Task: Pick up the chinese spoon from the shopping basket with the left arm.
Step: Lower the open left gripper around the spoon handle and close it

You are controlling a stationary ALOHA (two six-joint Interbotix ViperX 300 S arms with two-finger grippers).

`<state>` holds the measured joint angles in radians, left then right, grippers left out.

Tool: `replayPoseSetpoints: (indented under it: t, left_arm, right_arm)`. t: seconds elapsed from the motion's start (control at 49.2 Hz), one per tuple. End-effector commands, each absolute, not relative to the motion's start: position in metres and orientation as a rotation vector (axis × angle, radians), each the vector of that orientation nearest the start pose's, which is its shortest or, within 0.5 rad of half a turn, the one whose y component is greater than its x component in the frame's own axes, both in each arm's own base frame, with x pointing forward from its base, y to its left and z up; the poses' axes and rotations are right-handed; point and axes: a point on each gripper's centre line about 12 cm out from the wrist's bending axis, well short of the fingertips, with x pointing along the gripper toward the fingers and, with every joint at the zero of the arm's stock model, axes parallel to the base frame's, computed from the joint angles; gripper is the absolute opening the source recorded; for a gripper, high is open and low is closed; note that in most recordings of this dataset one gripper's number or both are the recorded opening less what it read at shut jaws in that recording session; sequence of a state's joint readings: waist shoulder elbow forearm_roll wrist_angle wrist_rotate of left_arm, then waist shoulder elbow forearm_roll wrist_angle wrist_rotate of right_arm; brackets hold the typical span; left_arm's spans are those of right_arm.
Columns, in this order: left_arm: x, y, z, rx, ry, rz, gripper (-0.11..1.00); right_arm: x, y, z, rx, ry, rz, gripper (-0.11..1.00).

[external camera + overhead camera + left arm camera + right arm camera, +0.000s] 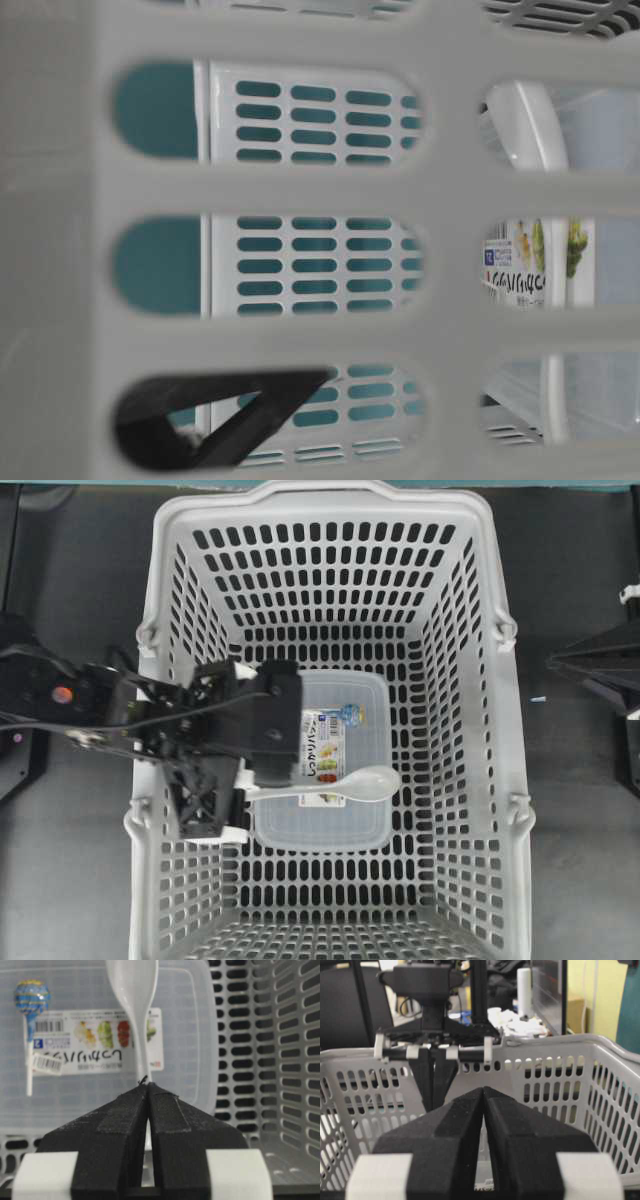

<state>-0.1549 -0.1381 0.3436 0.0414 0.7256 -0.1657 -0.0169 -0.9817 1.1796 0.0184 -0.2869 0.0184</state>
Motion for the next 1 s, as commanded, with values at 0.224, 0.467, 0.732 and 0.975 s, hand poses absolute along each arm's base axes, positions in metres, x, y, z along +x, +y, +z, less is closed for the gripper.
replayPoseSetpoints:
  t: [0.224,0.467,0.732,0.975]
  left_arm:
    - [0.390,-0.059,0.257,-0.039,0.980,-0.049,0.33]
    - [0.399,-0.062,0.234,-0.034,1.043,-0.044,0.89]
    - [0.407,-0.065,0.219,-0.027,1.047,-0.051,0.84]
    - [0.407,-0.067,0.198,-0.016,1.094,-0.052,0.78]
  right_arm:
    - [0.196,-0.004,0.303,0.038,-0.111,-0.022,0.00]
    - [0.196,-0.006,0.302,0.053,-0.102,-0.030,0.00]
    - [0.197,-0.006,0.298,0.135,-0.076,-0.032,0.11]
    - [0.197,-0.006,0.299,0.141,-0.077,-0.032,0.69]
